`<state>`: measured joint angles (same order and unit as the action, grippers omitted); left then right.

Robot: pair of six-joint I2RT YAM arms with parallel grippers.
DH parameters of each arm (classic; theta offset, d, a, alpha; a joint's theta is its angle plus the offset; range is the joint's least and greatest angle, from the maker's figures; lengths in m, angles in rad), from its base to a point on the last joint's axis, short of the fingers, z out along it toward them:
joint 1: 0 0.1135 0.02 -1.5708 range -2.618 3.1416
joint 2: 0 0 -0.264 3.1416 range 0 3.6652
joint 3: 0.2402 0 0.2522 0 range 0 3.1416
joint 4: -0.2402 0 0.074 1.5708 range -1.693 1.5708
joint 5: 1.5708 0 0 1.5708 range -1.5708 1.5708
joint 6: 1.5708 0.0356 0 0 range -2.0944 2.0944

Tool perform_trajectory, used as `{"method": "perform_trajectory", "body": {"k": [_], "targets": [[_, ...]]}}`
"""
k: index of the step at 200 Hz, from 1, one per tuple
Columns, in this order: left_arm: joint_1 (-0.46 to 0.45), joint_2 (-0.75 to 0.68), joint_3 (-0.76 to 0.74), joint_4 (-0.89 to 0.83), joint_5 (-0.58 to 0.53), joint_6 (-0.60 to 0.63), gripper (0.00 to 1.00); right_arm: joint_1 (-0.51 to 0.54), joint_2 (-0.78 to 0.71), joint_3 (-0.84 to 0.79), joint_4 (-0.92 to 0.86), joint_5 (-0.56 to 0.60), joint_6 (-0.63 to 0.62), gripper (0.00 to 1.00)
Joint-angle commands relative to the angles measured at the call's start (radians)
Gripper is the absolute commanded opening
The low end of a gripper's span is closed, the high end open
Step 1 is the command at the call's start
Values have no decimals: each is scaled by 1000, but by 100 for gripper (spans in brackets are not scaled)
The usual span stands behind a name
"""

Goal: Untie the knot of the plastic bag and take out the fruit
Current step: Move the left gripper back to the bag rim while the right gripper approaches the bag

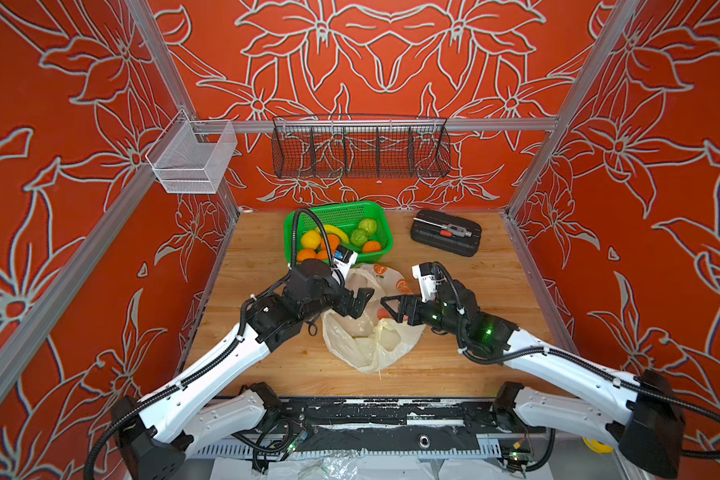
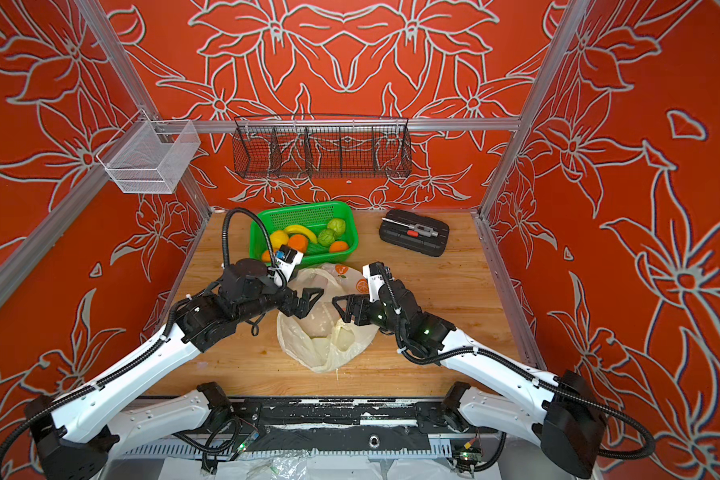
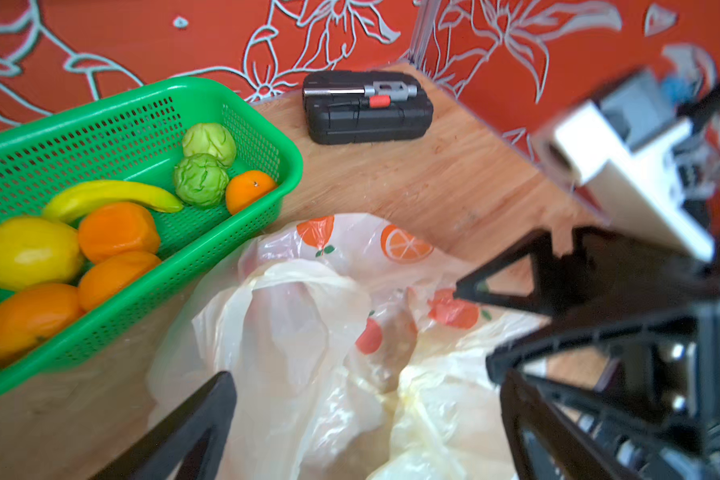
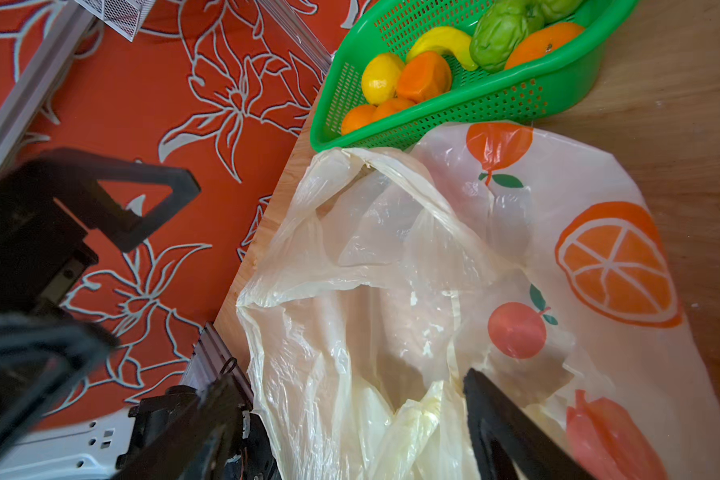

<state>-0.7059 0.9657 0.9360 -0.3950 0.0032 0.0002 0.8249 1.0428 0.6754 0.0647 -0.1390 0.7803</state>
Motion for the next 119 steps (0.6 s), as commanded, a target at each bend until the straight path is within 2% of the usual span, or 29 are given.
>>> {"method": "perform_trajectory", "body": {"k": [1,29,52,71,94,119], "targets": [[-57,-43,-63,-21,-94,280,98,5,-23,-19,5,20,24,87],[-121,-28,-91,-82,-140,450,98,4,-59,-32,-20,48,20,87],[-155,58,-92,-103,-279,531,98,5,-85,-54,-13,67,22,88],[-173,144,-89,-65,-435,575,98,5,-95,-62,-14,72,22,88],[-173,236,-111,62,-554,663,98,5,-101,-63,-18,77,22,88],[-173,308,-101,171,-690,692,100,5,-111,-62,-25,78,18,88]]}}
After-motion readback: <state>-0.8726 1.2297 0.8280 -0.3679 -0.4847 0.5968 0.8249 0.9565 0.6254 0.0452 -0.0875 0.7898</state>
